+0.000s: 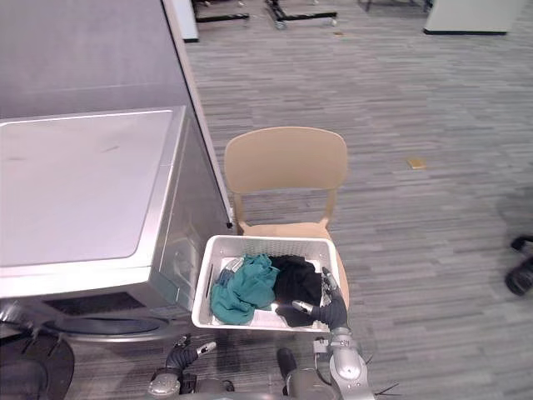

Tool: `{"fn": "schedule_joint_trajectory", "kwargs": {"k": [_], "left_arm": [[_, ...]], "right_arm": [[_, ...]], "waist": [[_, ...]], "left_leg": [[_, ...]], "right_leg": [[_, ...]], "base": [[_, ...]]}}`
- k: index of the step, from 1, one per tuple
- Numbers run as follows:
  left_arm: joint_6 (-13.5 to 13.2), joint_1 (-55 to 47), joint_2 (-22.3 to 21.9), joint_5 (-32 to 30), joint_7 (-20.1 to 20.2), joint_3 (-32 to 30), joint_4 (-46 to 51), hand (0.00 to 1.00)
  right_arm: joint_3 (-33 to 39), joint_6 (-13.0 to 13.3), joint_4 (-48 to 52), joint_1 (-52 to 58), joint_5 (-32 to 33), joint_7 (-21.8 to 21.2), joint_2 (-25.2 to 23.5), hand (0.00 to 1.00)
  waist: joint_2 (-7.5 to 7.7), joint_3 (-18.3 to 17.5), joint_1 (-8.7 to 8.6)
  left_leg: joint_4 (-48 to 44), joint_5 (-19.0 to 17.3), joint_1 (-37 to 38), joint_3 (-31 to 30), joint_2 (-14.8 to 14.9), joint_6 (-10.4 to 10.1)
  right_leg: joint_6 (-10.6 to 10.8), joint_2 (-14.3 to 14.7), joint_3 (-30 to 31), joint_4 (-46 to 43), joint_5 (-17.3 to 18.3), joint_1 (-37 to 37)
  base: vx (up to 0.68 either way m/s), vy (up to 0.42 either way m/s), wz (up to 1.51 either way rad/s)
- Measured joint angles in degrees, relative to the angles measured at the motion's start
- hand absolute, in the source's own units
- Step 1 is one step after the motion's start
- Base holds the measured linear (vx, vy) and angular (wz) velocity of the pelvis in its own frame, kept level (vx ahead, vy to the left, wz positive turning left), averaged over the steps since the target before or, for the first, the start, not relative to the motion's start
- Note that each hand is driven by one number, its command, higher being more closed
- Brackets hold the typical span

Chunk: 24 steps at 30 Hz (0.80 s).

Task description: Pick up the laundry basket with both hands and put the clothes into the washing machine.

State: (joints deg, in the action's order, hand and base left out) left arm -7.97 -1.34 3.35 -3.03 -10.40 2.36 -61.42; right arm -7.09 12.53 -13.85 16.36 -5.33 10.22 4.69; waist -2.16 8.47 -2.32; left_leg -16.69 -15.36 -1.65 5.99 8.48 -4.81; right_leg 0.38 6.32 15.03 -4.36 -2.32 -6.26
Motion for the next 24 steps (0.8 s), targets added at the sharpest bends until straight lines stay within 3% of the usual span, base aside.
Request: {"fn": "schedule_joint_trajectory", "kwargs": {"k": [4, 7, 10, 15, 17, 24], "left_arm": [[0.28, -0.5, 0.4, -0.04, 0.23, 0.04, -0.15, 0.0], [0.37, -0.39, 0.85, -0.08, 0.25, 0.07, -0.36, 0.0], [0.25, -0.32, 1.3, -0.5, 0.35, 0.12, -0.43, 0.0], [-0.08, -1.0, 1.59, -0.4, 0.37, -0.17, 0.1, 0.0], [-0.23, -0.99, 2.37, -0.32, 0.41, -0.23, 0.36, 0.0], [-0.25, -2.21, 4.95, -0.27, 0.45, -0.5, 0.7, 0.0]], "right_arm": [[0.35, -0.71, -3.84, -1.79, 0.02, -0.43, 0.12, 0.0], [0.37, -0.72, -4.01, -2.53, -0.56, -0.45, 0.33, 0.0], [0.44, -0.8, -4.01, -2.51, -2.15, -0.45, 1.15, 0.0], [0.58, -1.84, -4.07, -5.59, -7.41, -0.41, 6.37, 0.0], [0.49, -1.84, -6.59, -10.53, -9.4, -0.44, 9.47, 0.0], [-3.63, -1.87, -10.96, -18.72, -12.87, -1.23, 14.05, 0.0]], "waist": [[0.5, -0.03, 0.34], [0.46, -0.02, 0.28], [0.44, -0.04, 0.31], [0.3, -0.1, 1.92], [0.32, -0.09, 2.98], [1.07, 1.45, 3.49]], "left_leg": [[2.07, -0.33, 3.07, 5.17, -1.0, 0.6], [3.1, -0.3, 4.39, 6.09, -1.79, 0.64], [4.35, 0.52, 4.52, 4.62, -2.58, 1.85], [5.46, 1.31, 4.49, 0.66, -3.58, 2.59], [7.02, 2.35, 4.27, -0.92, -4.22, 2.74], [7.81, 3.56, 2.44, -3.16, -4.54, 2.53]], "right_leg": [[1.85, -0.58, 2.88, 1.32, -1.81, 0.19], [1.88, -1.24, 2.9, 2.69, -2.04, 1.03], [1.88, -2.34, 0.88, 3.98, -2.04, 1.87], [1.87, -3.97, -3.42, 6.21, -2.04, 4.17], [1.8, -4.66, -5.1, 6.86, -2.38, 4.21], [1.78, -5.57, -8.49, 8.52, -3.11, 3.98]], "base": [[0.08, 0.153, -0.59], [0.08, 0.098, -0.31], [0.06, 0.06, 0.27], [0.01, 0.034, 0.47], [-0.04, 0.019, 0.39], [-0.05, 0.003, 0.23]]}}
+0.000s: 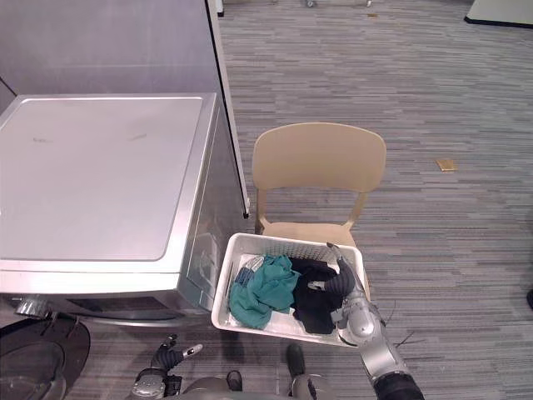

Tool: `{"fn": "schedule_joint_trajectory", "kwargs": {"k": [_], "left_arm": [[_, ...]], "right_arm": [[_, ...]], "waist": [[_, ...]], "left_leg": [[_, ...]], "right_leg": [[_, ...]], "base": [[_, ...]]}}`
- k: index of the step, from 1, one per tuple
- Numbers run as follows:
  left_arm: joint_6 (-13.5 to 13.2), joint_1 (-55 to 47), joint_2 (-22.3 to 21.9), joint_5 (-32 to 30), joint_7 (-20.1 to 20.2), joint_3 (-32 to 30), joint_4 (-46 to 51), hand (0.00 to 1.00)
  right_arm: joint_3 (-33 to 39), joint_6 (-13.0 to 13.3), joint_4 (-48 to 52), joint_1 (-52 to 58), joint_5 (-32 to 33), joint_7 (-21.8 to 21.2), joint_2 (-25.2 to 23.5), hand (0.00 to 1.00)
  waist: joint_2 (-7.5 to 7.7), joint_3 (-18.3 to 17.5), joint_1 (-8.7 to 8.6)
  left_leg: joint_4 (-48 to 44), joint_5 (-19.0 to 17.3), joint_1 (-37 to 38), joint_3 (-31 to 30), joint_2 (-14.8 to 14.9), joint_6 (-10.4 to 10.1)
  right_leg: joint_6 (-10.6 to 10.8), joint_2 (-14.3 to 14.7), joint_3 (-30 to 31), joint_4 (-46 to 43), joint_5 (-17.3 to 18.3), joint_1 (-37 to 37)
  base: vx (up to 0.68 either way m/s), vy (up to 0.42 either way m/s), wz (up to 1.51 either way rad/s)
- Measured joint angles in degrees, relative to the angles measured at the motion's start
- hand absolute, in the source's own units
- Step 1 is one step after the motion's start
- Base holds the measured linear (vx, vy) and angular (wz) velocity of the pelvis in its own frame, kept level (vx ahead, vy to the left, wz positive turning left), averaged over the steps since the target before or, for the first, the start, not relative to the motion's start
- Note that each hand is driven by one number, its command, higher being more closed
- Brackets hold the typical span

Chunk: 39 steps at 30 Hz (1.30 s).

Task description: Pick up the laundry basket with both hands and put the clothes into the washing machine.

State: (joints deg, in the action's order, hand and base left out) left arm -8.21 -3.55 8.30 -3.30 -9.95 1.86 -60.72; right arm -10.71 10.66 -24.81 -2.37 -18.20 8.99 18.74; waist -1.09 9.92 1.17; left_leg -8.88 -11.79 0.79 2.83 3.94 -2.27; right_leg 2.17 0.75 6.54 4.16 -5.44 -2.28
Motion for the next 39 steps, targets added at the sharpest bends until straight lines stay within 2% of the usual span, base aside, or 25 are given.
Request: {"fn": "schedule_joint_trajectory", "kwargs": {"k": [3, 5, 9, 13, 18, 22, 25, 27, 28, 29, 34, 39], "left_arm": [[0.01, 0.22, 0.46, 0.4, 0.0, -0.19, 0.55, 0.0], [-0.05, 1.42, 0.34, 0.42, 0.0, -0.18, 1.07, 0.0], [-1.12, 4.65, 0.02, 0.41, -0.05, -0.18, 3.05, 0.0], [-1.28, 7.03, -0.28, 0.42, -0.15, -0.1, 4.71, 0.0], [-1.52, 7.63, -0.52, 0.47, -0.34, -0.11, 5.12, 0.0], [-1.75, 9.42, -0.53, 1.22, -0.87, -0.04, 4.95, 0.0], [-2.33, 11.92, -1.3, 2.18, -1.76, 0.26, 4.46, 0.0], [-2.48, 13.25, -1.56, 3.07, -2.25, 0.33, 4.33, 0.0], [-2.47, 13.93, -1.65, 3.41, -2.67, 0.3, 3.93, 0.0], [-2.52, 14.72, -2.12, 3.99, -2.91, 0.28, 3.94, 0.0], [-3.5, 16.05, -5.01, 5.09, -3.0, 0.26, 4.7, 0.0], [-3.5, 16.01, -5.99, 5.53, -3.0, 0.23, 5.38, 0.0]], "right_arm": [[-3.31, -0.02, -4.37, -4.82, -1.83, -0.67, 0.68, 0.0], [-5.07, -0.07, -6.45, -7.87, -3.02, -0.95, 1.53, 0.0], [-9.1, -0.72, -11.14, -16.33, -6.97, -1.51, 2.78, 0.0], [-11.92, -1.3, -14.95, -20.91, -9.91, -1.49, 2.57, 0.0], [-14.12, -2.58, -20.5, -24.34, -14.62, -1.12, 1.29, 0.0], [-14.12, -4.46, -26.17, -29.98, -17.48, 1.11, 0.28, 0.0], [-13.93, -6.08, -32.61, -35.63, -19.66, 3.31, 0.04, 0.0], [-13.43, -7.29, -34.93, -37.96, -21.25, 4.62, -0.21, 0.0], [-13.07, -7.58, -35.22, -38.84, -22.01, 5.64, -0.21, 1.0], [-11.67, -8.33, -35.74, -40.34, -22.93, 7.11, -0.06, 1.0], [-10.57, -9.83, -36.79, -44.57, -21.97, 7.31, 0.95, 1.0], [-9.08, -9.42, -34.73, -43.94, -13.19, 7.27, 0.85, 1.0]], "waist": [[0.2, 2.21, 0.18], [-0.19, 3.8, 1.27], [-2.07, 9.49, 2.28], [-2.39, 12.11, 2.94], [-2.86, 14.26, 2.89], [-2.96, 15.19, 3.19], [-3.97, 15.88, 4.54], [-4.37, 16.09, 4.76], [-4.38, 16.1, 5.09], [-4.45, 16.13, 5.76], [-4.9, 16.36, 6.08], [-4.9, 16.35, 7.23]], "left_leg": [[-1.2, 0.1, -2.28, -1.38, -0.01, -0.17], [-2.44, 0.2, -4.58, -2.28, -0.02, -0.31], [-5.61, 0.27, -8.21, -4.35, -0.05, -0.43], [-7.97, 0.27, -11.28, -4.76, -1.09, -0.43], [-9.78, 0.25, -13.48, -5.65, -2.22, -0.41], [-11.36, 0.71, -17.39, -5.92, -2.71, 0.34], [-11.91, 1.03, -20.32, -6.43, -2.93, 0.7], [-12.09, 1.55, -22.38, -7.3, -3.17, 0.78], [-12.04, 1.87, -23.17, -7.48, -3.26, 0.77], [-11.55, 2.56, -24.0, -7.87, -3.46, 0.46], [-9.18, 4.59, -25.51, -10.24, -4.18, -0.19], [-9.09, 4.87, -25.55, -10.91, -3.92, -0.66]], "right_leg": [[0.02, -0.17, -1.75, -0.32, 0.02, -1.19], [-0.03, -0.17, -2.35, -1.68, -0.03, -3.38], [0.28, -0.18, -5.63, -6.83, 0.28, -7.35], [0.28, -1.38, -6.86, -10.83, 2.08, -10.58], [0.41, -2.69, -8.09, -12.68, 3.08, -12.3], [0.36, -3.12, -8.33, -14.21, 3.03, -16.01], [0.01, -3.44, -9.19, -14.52, 2.74, -18.36], [-0.11, -3.7, -10.03, -14.98, 2.65, -20.13], [-0.14, -3.8, -10.29, -15.16, 2.63, -21.07], [-0.19, -4.03, -10.68, -15.59, 2.6, -22.27], [-0.74, -5.06, -13.03, -16.88, 3.29, -24.2], [-1.59, -5.17, -14.1, -19.72, 4.91, -25.22]], "base": [[-0.05, 0.002, 0.27], [-0.03, 0.005, 0.17], [-0.06, 0.007, 0.18], [-0.07, 0.026, 0.16], [-0.06, 0.036, 0.14], [-0.07, 0.018, 0.07], [-0.06, 0.003, 0.09], [-0.02, -0.002, 0.22], [0.0, -0.026, 0.22], [0.01, -0.028, 0.16], [0.02, -0.027, 0.32], [0.02, -0.043, 0.09]]}}
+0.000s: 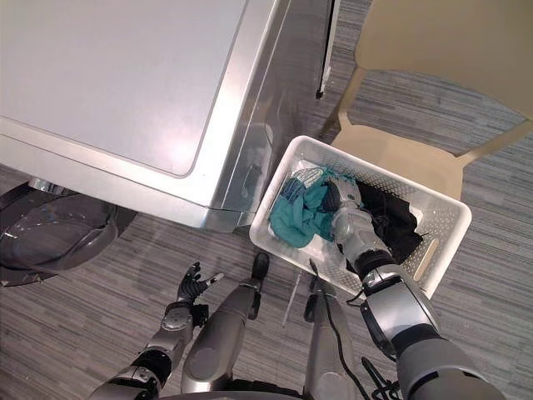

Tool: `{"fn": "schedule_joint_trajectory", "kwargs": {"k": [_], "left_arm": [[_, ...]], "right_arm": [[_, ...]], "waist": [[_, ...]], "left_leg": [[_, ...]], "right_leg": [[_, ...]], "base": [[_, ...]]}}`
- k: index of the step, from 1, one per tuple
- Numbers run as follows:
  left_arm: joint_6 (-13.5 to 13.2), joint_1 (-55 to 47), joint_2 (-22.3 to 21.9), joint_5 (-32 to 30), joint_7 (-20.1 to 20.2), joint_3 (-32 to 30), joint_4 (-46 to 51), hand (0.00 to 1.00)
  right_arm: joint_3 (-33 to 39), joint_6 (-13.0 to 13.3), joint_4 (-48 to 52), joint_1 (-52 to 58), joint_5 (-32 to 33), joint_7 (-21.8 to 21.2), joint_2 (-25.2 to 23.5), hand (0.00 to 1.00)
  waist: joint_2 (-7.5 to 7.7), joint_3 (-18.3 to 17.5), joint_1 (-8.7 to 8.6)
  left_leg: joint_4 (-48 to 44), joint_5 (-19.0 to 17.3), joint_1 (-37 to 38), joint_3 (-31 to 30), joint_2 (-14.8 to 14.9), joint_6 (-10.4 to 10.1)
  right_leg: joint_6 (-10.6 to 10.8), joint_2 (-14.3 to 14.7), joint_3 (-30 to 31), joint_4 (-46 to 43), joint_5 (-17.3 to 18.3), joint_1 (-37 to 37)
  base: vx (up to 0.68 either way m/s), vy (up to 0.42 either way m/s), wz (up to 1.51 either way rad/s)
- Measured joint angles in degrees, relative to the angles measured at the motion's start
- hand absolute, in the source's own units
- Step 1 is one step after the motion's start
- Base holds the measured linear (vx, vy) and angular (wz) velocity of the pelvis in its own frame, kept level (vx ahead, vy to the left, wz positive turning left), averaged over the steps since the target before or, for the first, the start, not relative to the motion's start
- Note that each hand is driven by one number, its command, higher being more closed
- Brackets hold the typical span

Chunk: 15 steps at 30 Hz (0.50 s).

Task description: Pick up the laundry basket with both hands and put the clothes into the washing machine.

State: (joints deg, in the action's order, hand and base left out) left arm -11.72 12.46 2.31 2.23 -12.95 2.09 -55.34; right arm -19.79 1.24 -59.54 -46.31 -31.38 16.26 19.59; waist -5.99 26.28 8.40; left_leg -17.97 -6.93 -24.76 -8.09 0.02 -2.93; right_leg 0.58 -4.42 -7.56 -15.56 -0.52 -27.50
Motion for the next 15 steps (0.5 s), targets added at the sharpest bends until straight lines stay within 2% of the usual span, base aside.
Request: {"fn": "schedule_joint_trajectory", "kwargs": {"k": [3, 5, 7, 9, 11, 15], "left_arm": [[0.02, -0.01, -0.09, 0.03, 0.0, -0.02, 0.37, 0.0], [0.08, -0.16, 0.05, 0.12, 0.0, -0.23, 0.58, 0.0], [0.16, -0.31, 0.25, 0.51, 0.03, -0.31, 0.79, 0.0], [0.27, -0.78, 0.75, 0.52, 0.07, -0.42, 1.68, 0.0], [0.34, -2.24, 1.55, 0.51, 0.16, -0.51, 3.05, 0.0], [1.53, -7.46, 3.92, 0.46, 0.47, -0.46, 4.27, 0.0]], "right_arm": [[3.15, 0.24, 7.6, 3.68, 5.24, -0.09, -0.7, 1.0], [6.67, 0.81, 14.76, 7.4, 8.97, 0.17, -1.46, 1.0], [9.01, 1.28, 20.15, 10.54, 11.75, 0.61, -1.94, 1.0], [12.26, 2.82, 28.4, 15.67, 15.66, 1.5, -3.14, 1.0], [13.98, 4.11, 34.9, 20.18, 19.56, 1.59, -4.93, 1.0], [16.18, 7.29, 48.33, 32.75, 25.91, 0.9, -9.66, 1.0]], "waist": [[0.02, 0.0, -0.1], [0.18, 0.1, -1.19], [0.31, 0.14, -1.48], [0.73, 0.17, -1.78], [1.59, -0.2, -2.38], [5.92, -3.58, -4.5]], "left_leg": [[-0.04, 0.04, 0.72, -0.04, 0.12, -0.06], [-0.11, 0.01, 2.02, -0.26, 0.09, -0.05], [-0.03, -0.07, 3.38, -0.48, 0.15, 0.03], [0.1, -0.39, 5.32, -0.34, 0.38, 0.45], [0.48, -0.62, 6.82, 0.01, 0.65, 0.64], [3.46, -0.66, 11.06, 0.6, 1.07, 0.73]], "right_leg": [[-0.02, 0.13, 0.0, -0.18, 0.0, 0.55], [-0.03, 0.19, -0.13, 0.54, -0.05, 2.34], [0.02, 0.36, -0.28, 1.58, -0.18, 4.3], [0.21, 0.7, -0.24, 3.1, -0.42, 6.83], [0.5, 1.06, -0.04, 4.76, -0.85, 8.86], [0.83, 1.48, 0.16, 8.17, -1.1, 13.09]], "base": [[0.0, -0.013, 0.0], [-0.01, 0.008, 0.03], [-0.01, 0.008, 0.02], [-0.02, 0.027, -0.04], [0.0, 0.024, -0.09], [0.07, 0.017, -0.07]]}}
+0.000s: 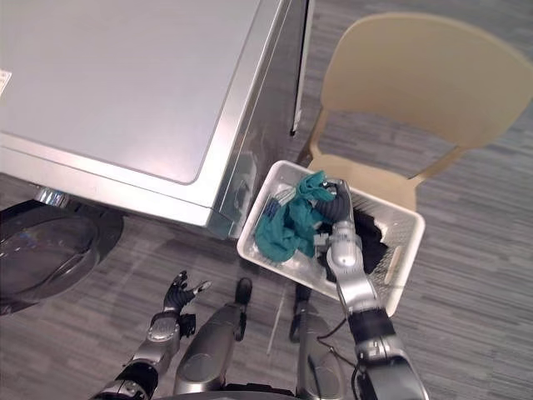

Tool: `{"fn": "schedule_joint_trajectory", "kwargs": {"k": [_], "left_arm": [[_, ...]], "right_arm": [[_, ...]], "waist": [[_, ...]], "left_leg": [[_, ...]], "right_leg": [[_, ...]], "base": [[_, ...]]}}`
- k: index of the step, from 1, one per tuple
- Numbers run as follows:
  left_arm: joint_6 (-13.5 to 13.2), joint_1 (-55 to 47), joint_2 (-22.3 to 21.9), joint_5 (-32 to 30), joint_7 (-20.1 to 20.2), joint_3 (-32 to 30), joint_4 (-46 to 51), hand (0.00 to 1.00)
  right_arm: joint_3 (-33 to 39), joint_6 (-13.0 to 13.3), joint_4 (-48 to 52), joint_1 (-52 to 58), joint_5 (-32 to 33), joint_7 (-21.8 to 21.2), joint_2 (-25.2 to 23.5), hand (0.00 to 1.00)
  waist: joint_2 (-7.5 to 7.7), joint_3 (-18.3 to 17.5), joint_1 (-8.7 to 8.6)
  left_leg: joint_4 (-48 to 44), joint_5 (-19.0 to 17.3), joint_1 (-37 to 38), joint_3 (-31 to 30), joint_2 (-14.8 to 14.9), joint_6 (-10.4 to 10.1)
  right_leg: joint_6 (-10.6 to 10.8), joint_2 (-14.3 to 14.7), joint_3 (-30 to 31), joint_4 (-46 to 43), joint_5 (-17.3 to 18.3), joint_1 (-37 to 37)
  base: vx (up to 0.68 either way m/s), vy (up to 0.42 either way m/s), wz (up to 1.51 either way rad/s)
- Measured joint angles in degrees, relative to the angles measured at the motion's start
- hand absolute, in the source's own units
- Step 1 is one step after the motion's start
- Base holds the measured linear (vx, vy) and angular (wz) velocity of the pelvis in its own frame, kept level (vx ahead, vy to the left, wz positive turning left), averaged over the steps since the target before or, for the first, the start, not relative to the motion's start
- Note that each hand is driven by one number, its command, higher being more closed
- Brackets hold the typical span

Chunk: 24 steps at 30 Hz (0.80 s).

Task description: Pick up the laundry basket with both hands and put the clothes into the washing machine.

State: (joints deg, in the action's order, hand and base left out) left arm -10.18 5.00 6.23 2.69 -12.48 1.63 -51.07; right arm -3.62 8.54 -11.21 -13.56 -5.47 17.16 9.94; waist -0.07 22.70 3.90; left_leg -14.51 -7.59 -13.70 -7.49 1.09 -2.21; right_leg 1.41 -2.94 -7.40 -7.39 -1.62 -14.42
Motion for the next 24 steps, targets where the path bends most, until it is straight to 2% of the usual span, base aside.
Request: {"fn": "schedule_joint_trajectory", "kwargs": {"k": [3, 4, 11, 17, 21, 24], "left_arm": [[0.41, -3.25, -0.48, -0.02, 0.17, 0.38, 2.74, 0.0], [0.38, -5.18, -0.5, -0.02, 0.65, 0.56, 5.38, 0.0], [0.11, -16.95, 0.09, 0.18, 4.27, 2.96, 24.13, 0.0], [0.2, -24.33, 0.12, 1.57, 8.3, 7.8, 34.9, 0.0], [1.25, -29.72, 3.94, 4.68, 11.51, 12.68, 46.75, 0.0], [1.77, -31.84, 6.33, 7.57, 13.77, 15.47, 50.89, 0.0]], "right_arm": [[2.41, 0.64, 6.8, 6.39, 2.82, -1.1, -0.64, 1.0], [3.54, 1.73, 9.96, 9.18, 4.08, -2.1, -0.65, 1.0], [4.31, 4.02, 19.89, 14.5, 10.31, -7.56, -0.71, 1.0], [3.57, 4.43, 24.27, 14.5, 14.27, -9.83, 1.68, 1.0], [1.05, 4.63, 24.53, 13.74, 17.35, -11.12, 4.17, 1.0], [-0.93, 4.69, 24.53, 13.39, 19.76, -12.34, 5.98, 1.0]], "waist": [[0.9, -2.75, -0.21], [1.08, -4.38, -0.29], [0.94, -11.21, -1.38], [0.33, -13.01, -1.4], [0.15, -14.24, -0.99], [-0.17, -15.83, -0.73]], "left_leg": [[1.52, -0.1, 2.61, 0.07, -0.03, 0.17], [2.32, -0.11, 3.78, 0.07, -0.07, 0.18], [4.76, -0.34, 10.06, 1.91, -0.06, 0.54], [5.76, -1.14, 12.56, 3.76, -0.12, 1.49], [5.94, -1.13, 14.16, 3.63, -0.3, 1.49], [6.15, -1.12, 15.21, 3.41, -0.31, 1.49]], "right_leg": [[-0.05, -0.02, 0.02, 1.32, -0.04, 2.39], [0.01, -0.07, 0.05, 1.84, 0.0, 3.45], [0.53, 0.06, 1.99, 5.68, -0.32, 9.46], [1.11, 0.1, 3.3, 7.73, -1.4, 11.75], [1.19, -0.08, 3.02, 8.05, -1.62, 13.49], [1.17, -0.08, 2.73, 8.87, -1.9, 14.97]], "base": [[0.15, 0.032, -0.01], [0.15, 0.032, -0.01], [0.09, 0.023, -0.14], [-0.01, 0.034, -0.16], [-0.02, 0.018, 0.03], [-0.03, -0.001, 0.05]]}}
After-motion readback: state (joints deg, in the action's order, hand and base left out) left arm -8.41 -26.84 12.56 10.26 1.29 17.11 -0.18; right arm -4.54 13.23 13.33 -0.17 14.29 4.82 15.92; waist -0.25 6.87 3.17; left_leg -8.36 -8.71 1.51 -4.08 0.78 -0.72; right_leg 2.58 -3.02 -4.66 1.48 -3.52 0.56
